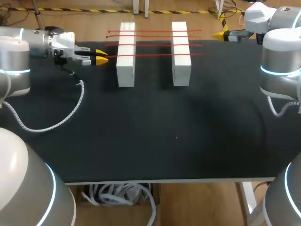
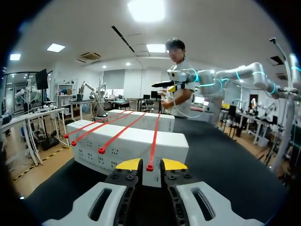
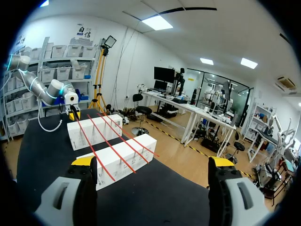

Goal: Grab the tape and strap the tape.

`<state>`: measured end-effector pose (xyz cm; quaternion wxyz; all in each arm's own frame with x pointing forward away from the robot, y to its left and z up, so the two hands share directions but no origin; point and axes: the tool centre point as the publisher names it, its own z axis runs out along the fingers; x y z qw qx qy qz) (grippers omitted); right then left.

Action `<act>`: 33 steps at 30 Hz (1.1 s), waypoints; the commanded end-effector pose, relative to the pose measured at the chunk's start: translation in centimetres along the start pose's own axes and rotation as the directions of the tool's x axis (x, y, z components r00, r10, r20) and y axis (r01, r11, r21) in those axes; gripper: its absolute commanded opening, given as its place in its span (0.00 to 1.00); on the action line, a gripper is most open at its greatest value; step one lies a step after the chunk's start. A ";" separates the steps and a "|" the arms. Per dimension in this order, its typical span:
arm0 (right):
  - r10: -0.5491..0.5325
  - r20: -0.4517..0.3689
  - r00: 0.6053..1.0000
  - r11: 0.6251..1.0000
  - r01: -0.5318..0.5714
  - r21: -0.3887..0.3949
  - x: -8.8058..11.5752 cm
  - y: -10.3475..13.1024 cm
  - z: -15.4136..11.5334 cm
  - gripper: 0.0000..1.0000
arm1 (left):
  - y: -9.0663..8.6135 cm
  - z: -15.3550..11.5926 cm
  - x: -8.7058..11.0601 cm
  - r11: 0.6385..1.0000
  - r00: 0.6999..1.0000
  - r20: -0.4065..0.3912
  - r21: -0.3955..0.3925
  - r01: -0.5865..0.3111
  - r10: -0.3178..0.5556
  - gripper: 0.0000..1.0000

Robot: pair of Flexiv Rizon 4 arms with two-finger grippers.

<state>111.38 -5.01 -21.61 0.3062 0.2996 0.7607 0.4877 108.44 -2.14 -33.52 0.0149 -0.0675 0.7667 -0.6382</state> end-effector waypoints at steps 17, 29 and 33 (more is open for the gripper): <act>0.000 0.000 1.000 1.000 0.000 0.000 0.0 0.0 0.0 1.00 | -1.5 -0.1 -0.4 0.999 0.998 -0.035 0.021 -0.050 0.051 0.00; 0.000 0.000 1.000 1.000 0.000 0.000 0.0 0.0 0.0 1.00 | -5.6 -1.1 -0.5 0.993 0.993 -0.023 0.032 -0.113 0.114 0.00; 0.000 0.000 1.000 1.000 0.000 0.000 0.0 0.0 0.0 1.00 | -7.3 -1.3 -0.3 0.991 0.992 0.001 0.043 -0.125 0.125 0.00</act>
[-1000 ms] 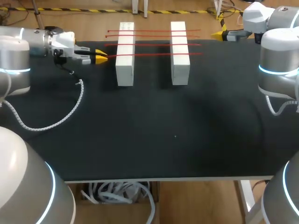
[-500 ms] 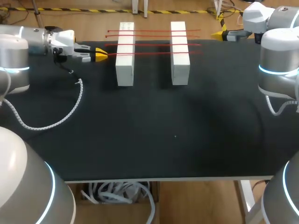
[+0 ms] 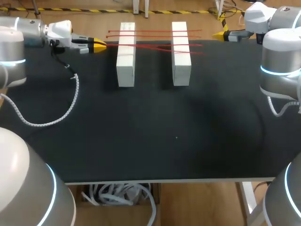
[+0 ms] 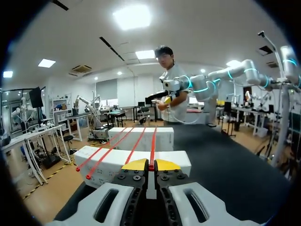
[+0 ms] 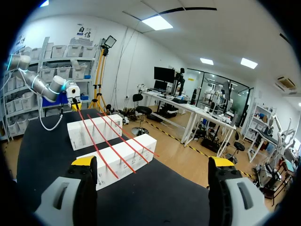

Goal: Grab the tape and strap the tape.

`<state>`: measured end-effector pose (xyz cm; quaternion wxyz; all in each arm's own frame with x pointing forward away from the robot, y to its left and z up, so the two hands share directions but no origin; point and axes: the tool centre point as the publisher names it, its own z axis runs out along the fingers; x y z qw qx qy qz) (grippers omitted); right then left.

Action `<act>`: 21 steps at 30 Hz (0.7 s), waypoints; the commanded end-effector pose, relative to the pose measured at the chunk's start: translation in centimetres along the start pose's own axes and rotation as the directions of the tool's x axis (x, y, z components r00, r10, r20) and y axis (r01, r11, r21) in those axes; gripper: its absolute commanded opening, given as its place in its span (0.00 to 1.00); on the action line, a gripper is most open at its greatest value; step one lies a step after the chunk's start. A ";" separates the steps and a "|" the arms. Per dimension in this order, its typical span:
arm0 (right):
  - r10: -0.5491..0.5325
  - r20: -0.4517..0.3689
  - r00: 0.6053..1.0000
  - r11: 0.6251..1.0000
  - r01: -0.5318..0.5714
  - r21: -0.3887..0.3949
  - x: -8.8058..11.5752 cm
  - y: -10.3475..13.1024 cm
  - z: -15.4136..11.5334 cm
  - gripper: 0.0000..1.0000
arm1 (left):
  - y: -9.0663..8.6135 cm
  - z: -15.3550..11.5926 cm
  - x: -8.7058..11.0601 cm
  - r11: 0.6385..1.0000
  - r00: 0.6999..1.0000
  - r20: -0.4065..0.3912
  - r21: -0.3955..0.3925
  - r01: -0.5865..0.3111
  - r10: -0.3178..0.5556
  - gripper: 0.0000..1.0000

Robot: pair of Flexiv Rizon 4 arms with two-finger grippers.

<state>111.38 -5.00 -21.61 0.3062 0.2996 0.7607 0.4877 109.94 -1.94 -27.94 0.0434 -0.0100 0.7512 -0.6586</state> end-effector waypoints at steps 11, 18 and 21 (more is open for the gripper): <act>0.000 0.000 1.000 1.000 0.000 0.000 0.0 0.0 0.0 1.00 | -6.4 0.3 0.3 0.996 0.995 -0.057 0.025 -0.081 0.082 0.00; 0.000 0.000 1.000 1.000 0.000 0.000 0.0 0.0 0.0 1.00 | -8.8 0.4 -1.0 0.996 0.998 -0.006 0.063 -0.058 0.058 0.00; 0.000 0.000 1.000 1.000 0.000 0.000 0.0 0.0 0.0 1.00 | -9.9 0.8 -1.2 0.993 0.999 -0.004 0.103 -0.049 0.050 0.00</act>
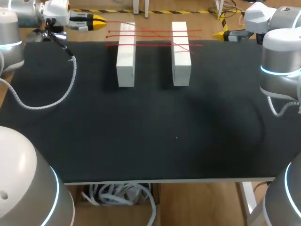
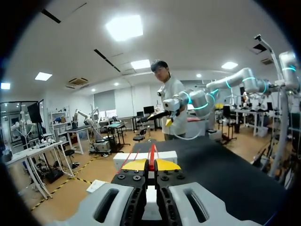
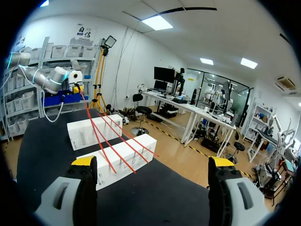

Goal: Grab the tape and strap the tape.

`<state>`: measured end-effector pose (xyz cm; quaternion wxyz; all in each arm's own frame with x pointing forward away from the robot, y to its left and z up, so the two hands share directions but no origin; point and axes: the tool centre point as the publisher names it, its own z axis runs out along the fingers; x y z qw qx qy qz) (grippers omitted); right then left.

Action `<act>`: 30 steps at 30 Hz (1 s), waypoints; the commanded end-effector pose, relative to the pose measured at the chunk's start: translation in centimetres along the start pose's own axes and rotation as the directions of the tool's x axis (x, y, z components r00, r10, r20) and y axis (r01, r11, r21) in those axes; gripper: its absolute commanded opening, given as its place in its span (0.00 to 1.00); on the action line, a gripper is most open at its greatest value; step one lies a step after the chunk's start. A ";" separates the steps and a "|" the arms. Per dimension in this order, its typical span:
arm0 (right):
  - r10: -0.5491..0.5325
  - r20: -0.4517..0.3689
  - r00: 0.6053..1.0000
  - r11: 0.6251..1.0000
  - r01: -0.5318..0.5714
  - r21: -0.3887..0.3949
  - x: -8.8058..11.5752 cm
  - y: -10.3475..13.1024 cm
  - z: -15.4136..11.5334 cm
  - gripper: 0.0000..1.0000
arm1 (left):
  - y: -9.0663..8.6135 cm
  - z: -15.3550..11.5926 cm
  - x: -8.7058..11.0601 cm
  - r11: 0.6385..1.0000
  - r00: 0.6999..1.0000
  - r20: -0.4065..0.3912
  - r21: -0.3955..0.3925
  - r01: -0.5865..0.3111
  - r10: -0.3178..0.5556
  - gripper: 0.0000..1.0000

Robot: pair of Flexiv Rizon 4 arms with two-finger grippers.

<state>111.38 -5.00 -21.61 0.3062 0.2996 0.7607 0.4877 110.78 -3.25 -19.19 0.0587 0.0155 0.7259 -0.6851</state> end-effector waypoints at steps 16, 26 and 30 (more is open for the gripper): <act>0.000 0.000 1.000 1.000 0.000 0.000 0.0 0.0 0.0 1.00 | -3.7 1.5 -0.3 0.993 0.997 -0.066 0.111 -0.028 0.035 0.00; 0.000 0.000 1.000 1.000 0.000 0.000 0.0 0.0 0.0 1.00 | -5.9 0.8 -0.5 0.974 0.999 -0.034 0.223 -0.032 0.041 0.00; 0.000 0.000 1.000 1.000 0.000 0.000 0.0 0.0 0.0 1.00 | -6.7 1.0 -0.5 0.975 0.998 -0.030 0.219 -0.047 0.055 0.00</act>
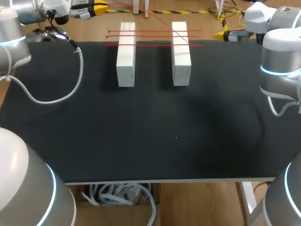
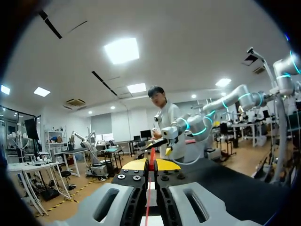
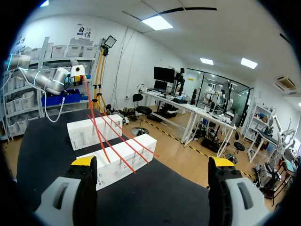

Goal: Grab the tape and strap the tape.

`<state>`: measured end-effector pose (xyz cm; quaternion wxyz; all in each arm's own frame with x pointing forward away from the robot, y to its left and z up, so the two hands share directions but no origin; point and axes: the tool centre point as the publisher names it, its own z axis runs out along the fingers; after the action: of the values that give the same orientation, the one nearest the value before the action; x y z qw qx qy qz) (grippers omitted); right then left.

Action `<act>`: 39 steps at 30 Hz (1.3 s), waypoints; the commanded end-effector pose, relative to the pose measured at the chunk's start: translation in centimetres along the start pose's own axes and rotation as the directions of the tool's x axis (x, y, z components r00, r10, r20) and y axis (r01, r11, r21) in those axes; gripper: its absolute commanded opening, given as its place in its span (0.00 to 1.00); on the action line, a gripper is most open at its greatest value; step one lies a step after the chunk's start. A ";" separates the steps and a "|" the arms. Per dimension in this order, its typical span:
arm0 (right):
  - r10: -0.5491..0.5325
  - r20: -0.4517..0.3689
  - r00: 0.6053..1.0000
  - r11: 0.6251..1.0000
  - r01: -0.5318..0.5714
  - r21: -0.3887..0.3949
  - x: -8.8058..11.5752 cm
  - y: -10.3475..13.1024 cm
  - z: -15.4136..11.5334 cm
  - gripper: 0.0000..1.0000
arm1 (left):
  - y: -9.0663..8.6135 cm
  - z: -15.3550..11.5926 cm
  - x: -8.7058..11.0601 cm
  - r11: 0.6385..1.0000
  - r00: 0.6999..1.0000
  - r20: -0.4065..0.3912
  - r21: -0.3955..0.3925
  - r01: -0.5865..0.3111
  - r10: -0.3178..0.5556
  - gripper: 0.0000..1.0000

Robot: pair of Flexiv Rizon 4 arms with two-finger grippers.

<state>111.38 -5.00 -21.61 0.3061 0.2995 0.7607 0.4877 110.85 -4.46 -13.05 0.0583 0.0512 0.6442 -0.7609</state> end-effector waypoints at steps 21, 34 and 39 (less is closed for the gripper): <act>0.000 0.000 1.000 1.000 0.000 0.000 0.0 0.0 0.0 1.00 | -2.5 1.4 -0.1 0.984 1.000 0.027 0.180 -0.012 0.007 0.00; 0.000 0.000 1.000 1.000 0.000 0.000 0.0 0.0 0.0 1.00 | -2.6 3.9 -1.5 0.978 0.999 -0.018 0.205 -0.041 0.045 0.00; 0.000 0.000 1.000 1.000 0.000 0.000 0.0 0.0 0.0 1.00 | -2.5 4.8 -1.9 0.978 0.999 -0.020 0.204 -0.045 0.050 0.00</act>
<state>111.38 -5.00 -21.61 0.3062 0.2996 0.7607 0.4877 111.42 -8.39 -9.16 0.0721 0.0690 0.5663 -0.8182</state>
